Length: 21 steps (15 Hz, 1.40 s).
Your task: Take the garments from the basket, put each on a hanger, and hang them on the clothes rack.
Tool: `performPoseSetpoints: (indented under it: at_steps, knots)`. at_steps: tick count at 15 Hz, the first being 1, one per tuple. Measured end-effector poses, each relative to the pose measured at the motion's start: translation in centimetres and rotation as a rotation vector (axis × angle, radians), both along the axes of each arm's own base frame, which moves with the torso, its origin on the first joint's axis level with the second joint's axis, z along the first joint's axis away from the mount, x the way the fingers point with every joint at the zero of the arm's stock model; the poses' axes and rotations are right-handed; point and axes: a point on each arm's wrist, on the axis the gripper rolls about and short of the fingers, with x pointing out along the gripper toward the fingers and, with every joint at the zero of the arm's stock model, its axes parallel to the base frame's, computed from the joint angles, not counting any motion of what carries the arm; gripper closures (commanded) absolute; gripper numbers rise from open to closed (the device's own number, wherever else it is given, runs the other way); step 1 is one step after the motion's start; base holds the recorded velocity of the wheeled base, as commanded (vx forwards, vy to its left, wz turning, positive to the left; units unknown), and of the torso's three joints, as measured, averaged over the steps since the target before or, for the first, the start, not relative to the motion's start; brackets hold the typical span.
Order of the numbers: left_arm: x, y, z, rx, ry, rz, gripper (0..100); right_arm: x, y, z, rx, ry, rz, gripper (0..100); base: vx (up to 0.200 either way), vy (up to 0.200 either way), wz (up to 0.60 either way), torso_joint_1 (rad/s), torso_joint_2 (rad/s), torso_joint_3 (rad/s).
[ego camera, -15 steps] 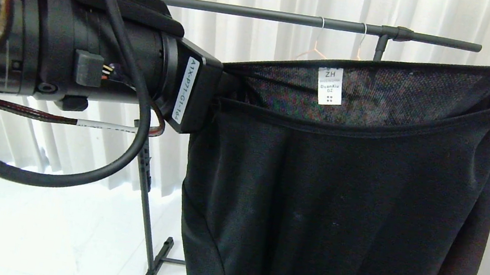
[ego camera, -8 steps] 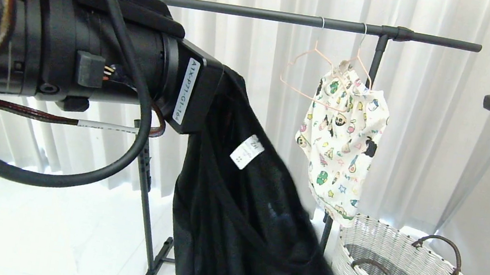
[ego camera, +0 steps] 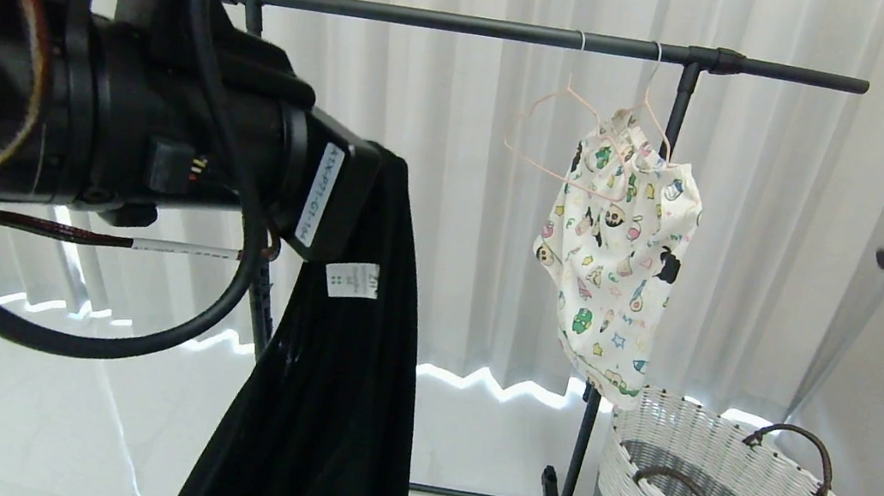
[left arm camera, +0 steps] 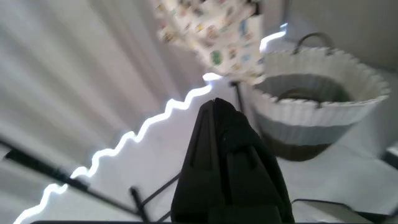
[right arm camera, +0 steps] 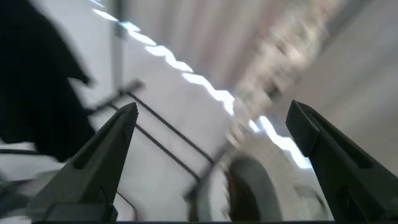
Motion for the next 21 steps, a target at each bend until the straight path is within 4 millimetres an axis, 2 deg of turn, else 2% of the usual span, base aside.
performPoseSetpoints:
  at_steps: [1,3,8,11,15,17,19,21]
  knots:
    - [0.1,0.7,-0.6,0.040,-0.003,0.041,100,-0.2,-0.5,-0.7,-0.057,0.056,-0.064,0,0.000,0.000,0.00,0.000,0.00,0.000]
    - [0.2,2.2,-1.6,0.078,0.000,0.090,100,-0.3,-0.7,-1.3,-0.023,0.102,-0.130,0,0.000,0.000,0.00,0.000,0.00,0.000]
    - [0.2,5.2,-2.5,0.094,0.010,0.205,100,0.8,-0.4,-3.2,-0.032,0.046,-0.249,0,0.000,0.000,0.00,0.000,0.00,0.000]
    - [-0.1,5.9,-2.6,0.094,0.009,0.227,100,1.7,0.0,-4.6,0.038,-0.014,-0.277,0,0.000,0.000,0.00,0.000,0.00,0.000]
    - [-0.5,6.5,-2.9,0.097,0.012,0.240,100,1.6,-0.1,-5.4,0.128,0.032,-0.331,0,0.000,0.000,0.00,0.000,0.00,0.000]
    - [-0.6,6.6,-2.8,0.097,0.008,0.246,100,1.7,-0.3,-6.0,0.085,0.032,-0.354,0,0.000,0.000,0.00,0.000,0.00,0.000]
    - [-0.7,6.6,-2.8,0.097,0.006,0.249,100,1.7,-0.5,-7.1,-0.027,0.003,-0.369,0,0.000,0.000,0.00,0.000,0.00,0.000]
    - [-0.7,6.6,-2.8,0.097,0.005,0.249,100,1.8,-0.4,-7.5,-0.010,-0.038,-0.370,0,0.000,0.000,0.00,0.000,0.00,0.000]
